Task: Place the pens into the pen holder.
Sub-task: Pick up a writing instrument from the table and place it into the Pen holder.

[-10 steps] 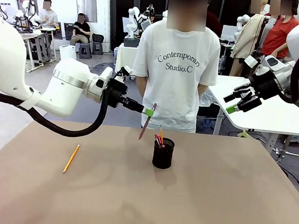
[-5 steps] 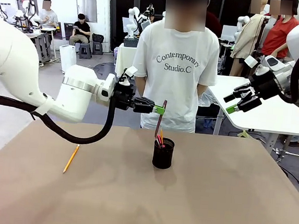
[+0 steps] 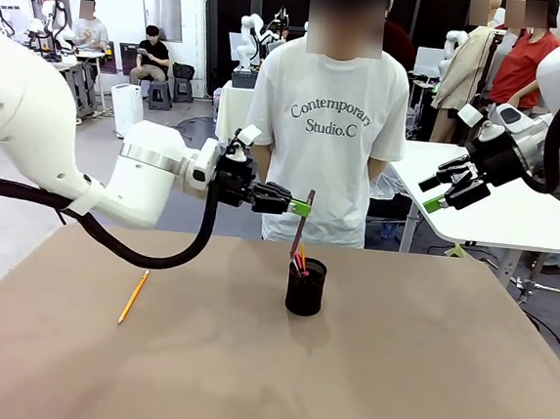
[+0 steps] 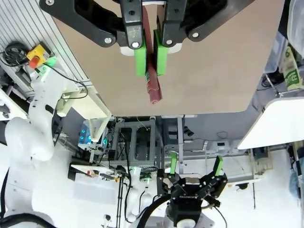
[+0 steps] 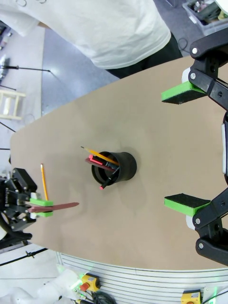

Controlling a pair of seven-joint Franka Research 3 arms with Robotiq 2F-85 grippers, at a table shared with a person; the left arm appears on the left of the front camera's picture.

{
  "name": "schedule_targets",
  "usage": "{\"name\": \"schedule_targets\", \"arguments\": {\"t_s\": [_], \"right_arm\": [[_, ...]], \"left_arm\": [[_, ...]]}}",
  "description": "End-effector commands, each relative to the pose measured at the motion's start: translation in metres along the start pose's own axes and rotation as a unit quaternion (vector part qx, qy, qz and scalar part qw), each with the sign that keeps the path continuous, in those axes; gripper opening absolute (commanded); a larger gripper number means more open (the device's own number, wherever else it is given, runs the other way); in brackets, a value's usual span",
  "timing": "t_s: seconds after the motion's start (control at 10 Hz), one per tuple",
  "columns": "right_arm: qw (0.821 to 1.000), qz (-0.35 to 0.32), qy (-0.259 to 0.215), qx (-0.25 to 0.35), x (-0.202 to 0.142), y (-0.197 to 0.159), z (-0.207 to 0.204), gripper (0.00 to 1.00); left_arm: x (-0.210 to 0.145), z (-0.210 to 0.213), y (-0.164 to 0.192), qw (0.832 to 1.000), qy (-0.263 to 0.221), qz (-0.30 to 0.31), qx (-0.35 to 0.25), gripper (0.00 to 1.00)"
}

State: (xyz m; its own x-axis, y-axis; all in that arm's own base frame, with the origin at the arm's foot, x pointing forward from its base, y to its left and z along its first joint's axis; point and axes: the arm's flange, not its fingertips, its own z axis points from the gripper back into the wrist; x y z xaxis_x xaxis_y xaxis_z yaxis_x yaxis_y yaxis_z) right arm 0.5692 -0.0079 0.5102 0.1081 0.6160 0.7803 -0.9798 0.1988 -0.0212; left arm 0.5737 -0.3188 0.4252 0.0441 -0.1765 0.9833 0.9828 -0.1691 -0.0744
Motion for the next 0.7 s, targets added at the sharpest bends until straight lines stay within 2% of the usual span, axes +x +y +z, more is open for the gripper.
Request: {"name": "schedule_targets", "arguments": {"t_s": [0.0, 0.6], "right_arm": [[1.000, 0.002, 0.000, -0.001, 0.002, 0.000, 0.001, 1.00], [1.000, 0.002, 0.000, -0.001, 0.002, 0.000, 0.001, 1.00]], "left_arm": [[-0.004, -0.019, 0.020, 1.000, -0.014, -0.018, -0.006, 0.00], [-0.018, -0.045, 0.047, 0.999, -0.011, -0.048, -0.019, 0.00]]}}
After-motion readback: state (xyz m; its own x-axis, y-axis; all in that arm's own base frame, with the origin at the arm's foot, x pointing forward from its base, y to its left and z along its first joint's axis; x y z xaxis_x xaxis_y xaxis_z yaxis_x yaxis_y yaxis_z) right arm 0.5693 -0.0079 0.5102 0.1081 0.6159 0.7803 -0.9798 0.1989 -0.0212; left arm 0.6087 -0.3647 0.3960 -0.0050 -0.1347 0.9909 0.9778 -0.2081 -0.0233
